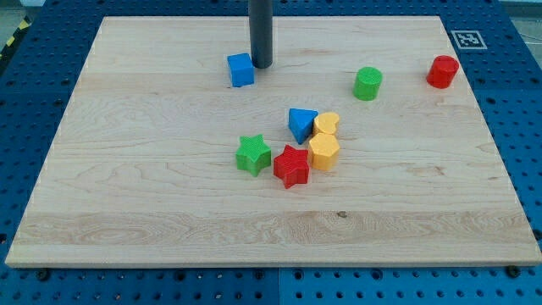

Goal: Place the blue cube towards the top left of the green star

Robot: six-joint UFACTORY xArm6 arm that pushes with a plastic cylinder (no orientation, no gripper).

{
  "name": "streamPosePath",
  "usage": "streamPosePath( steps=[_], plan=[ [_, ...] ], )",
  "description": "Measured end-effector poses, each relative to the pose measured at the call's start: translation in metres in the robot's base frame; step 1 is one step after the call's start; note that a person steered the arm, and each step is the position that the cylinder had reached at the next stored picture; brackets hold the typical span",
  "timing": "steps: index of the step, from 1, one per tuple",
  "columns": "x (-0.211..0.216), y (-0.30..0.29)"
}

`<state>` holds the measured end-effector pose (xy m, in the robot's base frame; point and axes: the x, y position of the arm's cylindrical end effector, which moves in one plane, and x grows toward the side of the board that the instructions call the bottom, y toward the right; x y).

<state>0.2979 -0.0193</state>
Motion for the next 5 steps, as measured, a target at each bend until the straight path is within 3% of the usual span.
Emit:
streamPosePath(
  steps=[1, 4, 5],
  plan=[
    [-0.012, -0.012],
    [0.089, -0.042],
    [0.094, -0.045]
  ],
)
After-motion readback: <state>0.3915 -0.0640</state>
